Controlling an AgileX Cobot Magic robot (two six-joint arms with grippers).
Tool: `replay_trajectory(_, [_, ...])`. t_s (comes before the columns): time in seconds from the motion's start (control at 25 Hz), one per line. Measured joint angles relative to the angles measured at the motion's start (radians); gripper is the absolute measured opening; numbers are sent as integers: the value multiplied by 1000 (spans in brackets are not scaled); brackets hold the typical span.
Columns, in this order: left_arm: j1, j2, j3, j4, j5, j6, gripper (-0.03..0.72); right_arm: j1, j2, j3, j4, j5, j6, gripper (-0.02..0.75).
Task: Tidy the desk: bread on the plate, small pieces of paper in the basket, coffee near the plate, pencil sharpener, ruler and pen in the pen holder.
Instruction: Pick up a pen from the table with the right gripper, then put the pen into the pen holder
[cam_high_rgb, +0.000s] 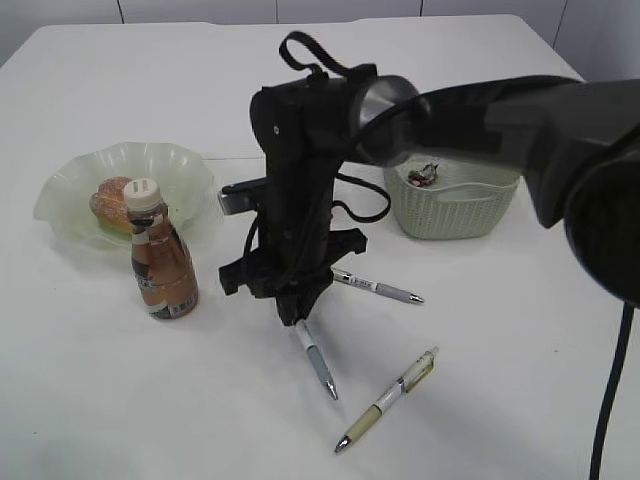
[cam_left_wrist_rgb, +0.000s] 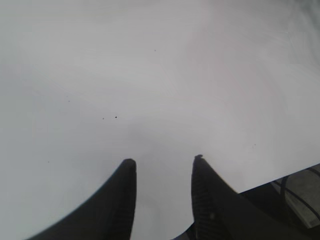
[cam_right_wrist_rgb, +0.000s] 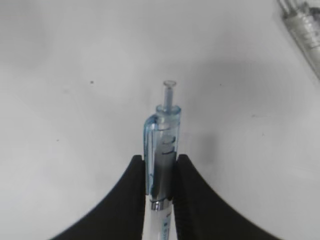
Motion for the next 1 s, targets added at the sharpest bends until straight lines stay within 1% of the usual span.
replay_trajectory(0.08, [0,0,0,0,0,0,277,-14,-27,-12,27,0,-30,106])
replay_trajectory(0.2, [0,0,0,0,0,0,277,-62,-59,-36,96,0,-82,106])
replay_trajectory(0.4, [0,0,0,0,0,0,277,-162,-103,-95,252,0,-168,105])
replay_trajectory(0.68, [0,0,0,0,0,0,277,-301,-107,-190,476,1,-320,104])
replay_trajectory(0.8, [0,0,0,0,0,0,277,-350,-107,-203,583,-37,-426,104])
replay_trajectory(1.0, [0,0,0,0,0,0,277,-407,-107,-204,737,-159,-615,104])
